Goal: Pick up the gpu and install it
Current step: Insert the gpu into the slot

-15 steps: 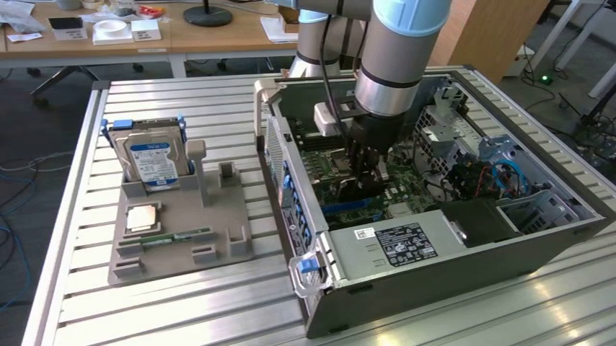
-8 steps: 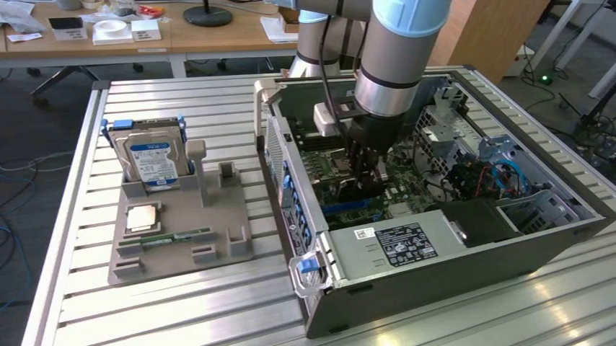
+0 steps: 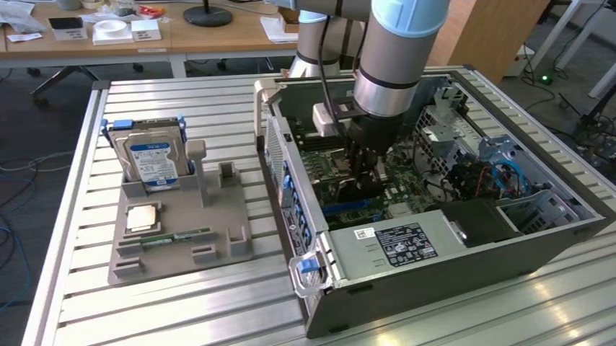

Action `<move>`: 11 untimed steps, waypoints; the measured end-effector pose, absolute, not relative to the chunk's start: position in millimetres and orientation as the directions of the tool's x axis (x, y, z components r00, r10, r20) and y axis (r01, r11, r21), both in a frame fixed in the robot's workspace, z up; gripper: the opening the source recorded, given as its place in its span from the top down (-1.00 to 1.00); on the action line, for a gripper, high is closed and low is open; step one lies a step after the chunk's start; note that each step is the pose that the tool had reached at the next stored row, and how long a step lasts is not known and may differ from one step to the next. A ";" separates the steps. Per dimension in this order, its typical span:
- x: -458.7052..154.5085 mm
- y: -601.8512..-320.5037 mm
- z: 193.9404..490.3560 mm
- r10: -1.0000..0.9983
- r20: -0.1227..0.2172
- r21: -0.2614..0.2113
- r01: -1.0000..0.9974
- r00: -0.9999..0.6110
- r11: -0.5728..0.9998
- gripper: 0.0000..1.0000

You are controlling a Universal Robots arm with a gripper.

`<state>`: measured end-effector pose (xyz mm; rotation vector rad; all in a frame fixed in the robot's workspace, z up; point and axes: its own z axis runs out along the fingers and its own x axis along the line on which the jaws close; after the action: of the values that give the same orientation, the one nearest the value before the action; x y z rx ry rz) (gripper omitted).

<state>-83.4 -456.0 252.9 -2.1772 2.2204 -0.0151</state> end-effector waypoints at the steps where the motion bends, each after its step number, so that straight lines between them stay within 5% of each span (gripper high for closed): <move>1: -83.4 -456.0 252.6 -1.000 -0.016 -0.029 -0.999 -0.020 0.020 0.47; 11: -83.5 -456.0 250.9 -1.000 -0.016 -0.029 -0.999 -0.021 0.021 0.47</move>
<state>-83.5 -456.0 250.9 -2.1758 2.2218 -0.0151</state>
